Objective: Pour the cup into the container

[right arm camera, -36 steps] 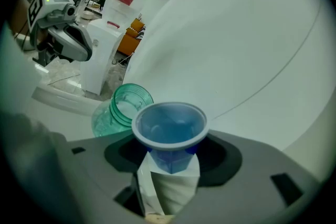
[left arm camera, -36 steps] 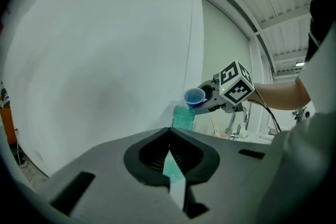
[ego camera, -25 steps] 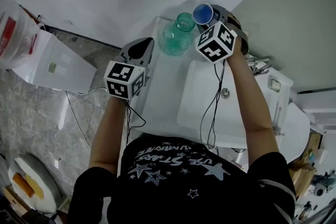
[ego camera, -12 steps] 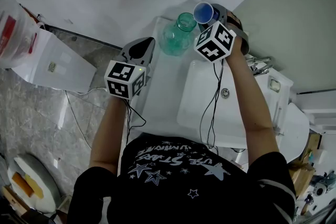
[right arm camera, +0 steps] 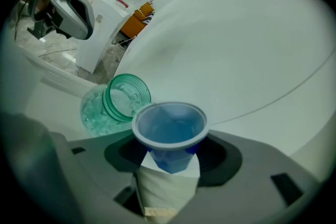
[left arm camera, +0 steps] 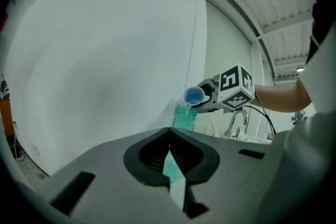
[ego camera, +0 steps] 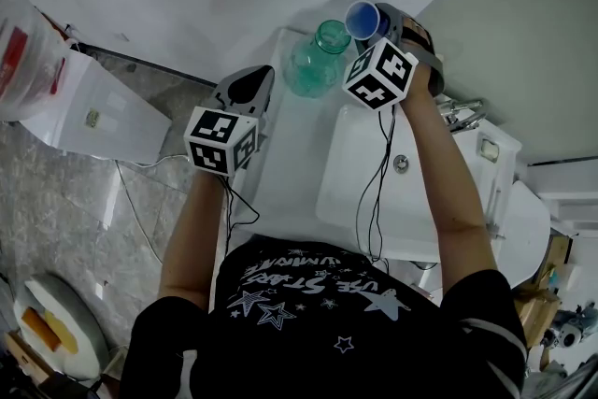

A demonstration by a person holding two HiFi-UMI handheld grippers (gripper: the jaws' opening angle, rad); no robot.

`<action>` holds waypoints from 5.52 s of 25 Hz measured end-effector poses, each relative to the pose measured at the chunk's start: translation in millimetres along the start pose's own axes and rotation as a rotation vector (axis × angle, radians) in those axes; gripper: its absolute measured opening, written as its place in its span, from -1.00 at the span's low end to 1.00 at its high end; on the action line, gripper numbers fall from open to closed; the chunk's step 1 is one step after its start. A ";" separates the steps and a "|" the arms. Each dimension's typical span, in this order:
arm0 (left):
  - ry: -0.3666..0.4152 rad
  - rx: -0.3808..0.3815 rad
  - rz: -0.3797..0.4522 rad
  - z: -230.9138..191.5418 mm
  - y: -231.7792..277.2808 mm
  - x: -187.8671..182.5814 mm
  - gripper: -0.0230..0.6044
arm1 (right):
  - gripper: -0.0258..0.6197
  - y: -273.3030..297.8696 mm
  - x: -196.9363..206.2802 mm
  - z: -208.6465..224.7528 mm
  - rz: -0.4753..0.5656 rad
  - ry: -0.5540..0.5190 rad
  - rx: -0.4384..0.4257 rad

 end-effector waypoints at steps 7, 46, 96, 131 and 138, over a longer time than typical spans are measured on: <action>0.006 0.002 0.007 1.9 -1.3 -3.8 -0.89 | -0.07 -0.9 2.8 0.4 0.018 0.087 -0.056; -0.007 -0.026 -0.053 61.5 -53.4 42.4 -0.89 | -0.06 -77.5 45.8 -118.9 0.300 0.694 -0.446; -0.116 0.033 -0.263 19.6 -53.3 158.1 -0.89 | 0.00 -24.9 -1.3 -285.7 0.388 0.827 -0.616; 0.054 0.060 -0.157 238.2 -84.8 129.1 -0.89 | -0.90 -213.8 231.7 -228.9 0.430 1.025 -0.266; 0.064 0.094 -0.136 311.8 -92.9 143.7 -0.89 | -0.90 -264.3 293.4 -249.9 0.396 0.970 -0.243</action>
Point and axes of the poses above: the fingertips, and each gripper's own axes: y forward along the fingers, z to its right, x out of its underside, the point moved 2 cm from there along -y, backward along the fingers, and after that the axes turned 11 degrees about -z, right-handed, at the moved point
